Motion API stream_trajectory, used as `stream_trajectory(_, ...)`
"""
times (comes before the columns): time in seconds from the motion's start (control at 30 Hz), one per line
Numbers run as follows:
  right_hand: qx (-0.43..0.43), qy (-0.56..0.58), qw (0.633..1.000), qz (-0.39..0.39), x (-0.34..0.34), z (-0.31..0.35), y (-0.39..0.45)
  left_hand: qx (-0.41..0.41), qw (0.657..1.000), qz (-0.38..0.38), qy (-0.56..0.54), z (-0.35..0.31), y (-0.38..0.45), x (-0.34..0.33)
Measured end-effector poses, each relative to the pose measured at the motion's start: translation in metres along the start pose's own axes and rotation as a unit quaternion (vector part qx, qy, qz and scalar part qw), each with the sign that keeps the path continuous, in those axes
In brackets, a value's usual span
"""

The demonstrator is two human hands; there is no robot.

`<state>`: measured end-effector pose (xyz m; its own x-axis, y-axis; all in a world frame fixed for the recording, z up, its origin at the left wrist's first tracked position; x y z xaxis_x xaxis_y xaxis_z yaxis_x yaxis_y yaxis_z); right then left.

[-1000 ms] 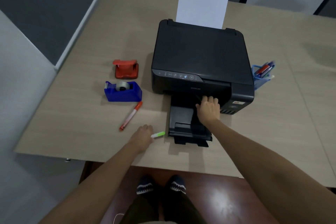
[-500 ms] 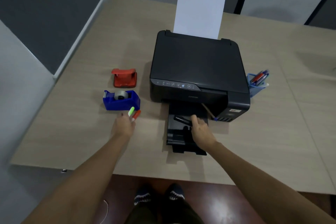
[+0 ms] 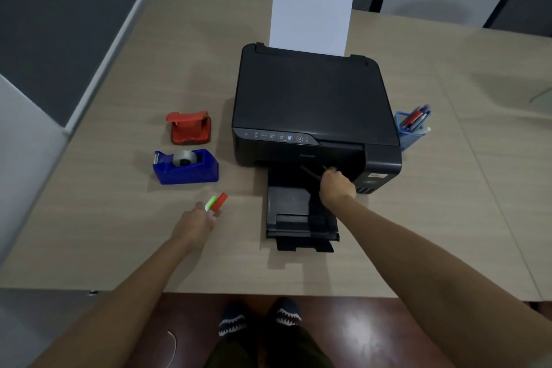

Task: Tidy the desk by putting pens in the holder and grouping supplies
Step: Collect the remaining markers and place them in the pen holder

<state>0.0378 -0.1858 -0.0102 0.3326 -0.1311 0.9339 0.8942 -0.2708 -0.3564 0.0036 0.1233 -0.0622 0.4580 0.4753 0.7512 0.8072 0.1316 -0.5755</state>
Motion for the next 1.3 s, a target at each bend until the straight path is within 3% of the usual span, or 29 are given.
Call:
stream_trajectory(0.27,0.028,-0.023,0.999,-0.005,-0.004,0.0,0.004,-0.076,0.992,0.07,-0.079,0.004,-0.034,0.022)
stream_trajectory(0.43,0.119,-0.029,0.992,0.041,-0.009,0.001,-0.015,-0.116,0.988,0.066,-0.082,-0.03,-0.053,0.051)
stream_trajectory(0.57,0.207,0.023,0.974,0.084,0.012,-0.008,-0.042,-0.19,0.966,0.09,-0.152,-0.074,-0.067,0.088)
stream_trajectory(0.63,0.243,0.093,0.964,0.051,0.037,-0.016,-0.054,-0.232,0.946,0.099,-0.204,-0.104,-0.072,0.106)
stream_trajectory(0.73,0.259,0.212,0.94,-0.059,0.086,-0.039,-0.063,-0.282,0.908,0.108,-0.29,-0.164,-0.081,0.124)
stream_trajectory(0.83,0.221,0.315,0.908,-0.165,0.127,-0.075,-0.056,-0.301,0.876,0.148,-0.348,-0.236,-0.09,0.127)
stream_trajectory(0.9,0.152,0.412,0.879,-0.186,0.142,-0.103,-0.041,-0.286,0.86,0.165,-0.389,-0.284,-0.089,0.121)
stream_trajectory(1.03,0.007,0.595,0.781,-0.191,0.158,-0.167,0.003,-0.255,0.834,0.177,-0.456,-0.387,-0.076,0.084)
stream_trajectory(1.13,-0.034,0.684,0.704,-0.188,0.166,-0.198,0.029,-0.232,0.837,0.179,-0.462,-0.447,-0.062,0.053)
stream_trajectory(1.3,-0.067,0.666,0.719,-0.186,0.178,-0.246,0.07,-0.173,0.867,0.136,-0.448,-0.524,-0.033,0.002)
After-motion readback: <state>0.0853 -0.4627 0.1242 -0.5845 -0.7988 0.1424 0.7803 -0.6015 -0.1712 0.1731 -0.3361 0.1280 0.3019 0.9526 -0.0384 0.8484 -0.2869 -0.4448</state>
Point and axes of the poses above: each hand's wrist, its own y-axis towards the middle knuckle, its own x-axis out of the back of the hand, z = x × y, the point moved 1 cm from there along y, towards the middle knuckle, and after that the axes turned 4 degrees about x, right-handed, at the moved point
